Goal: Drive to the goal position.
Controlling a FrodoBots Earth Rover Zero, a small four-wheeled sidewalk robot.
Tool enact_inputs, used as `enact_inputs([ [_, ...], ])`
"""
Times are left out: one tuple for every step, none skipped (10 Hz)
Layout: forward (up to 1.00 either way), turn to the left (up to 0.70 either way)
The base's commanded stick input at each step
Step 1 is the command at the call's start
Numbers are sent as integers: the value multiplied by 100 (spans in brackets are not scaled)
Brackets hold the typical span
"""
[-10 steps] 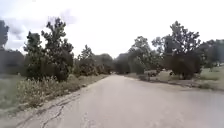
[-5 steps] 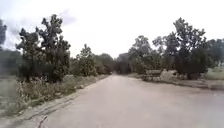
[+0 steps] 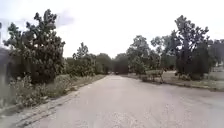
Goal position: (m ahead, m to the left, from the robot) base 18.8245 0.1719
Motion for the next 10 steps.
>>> enact_inputs([
  [100,1],
  [100,1],
  [100,1],
  [100,1],
  [100,1],
  [100,0],
  [100,-12],
  [100,-29],
  [100,-33],
  [100,-30],
])
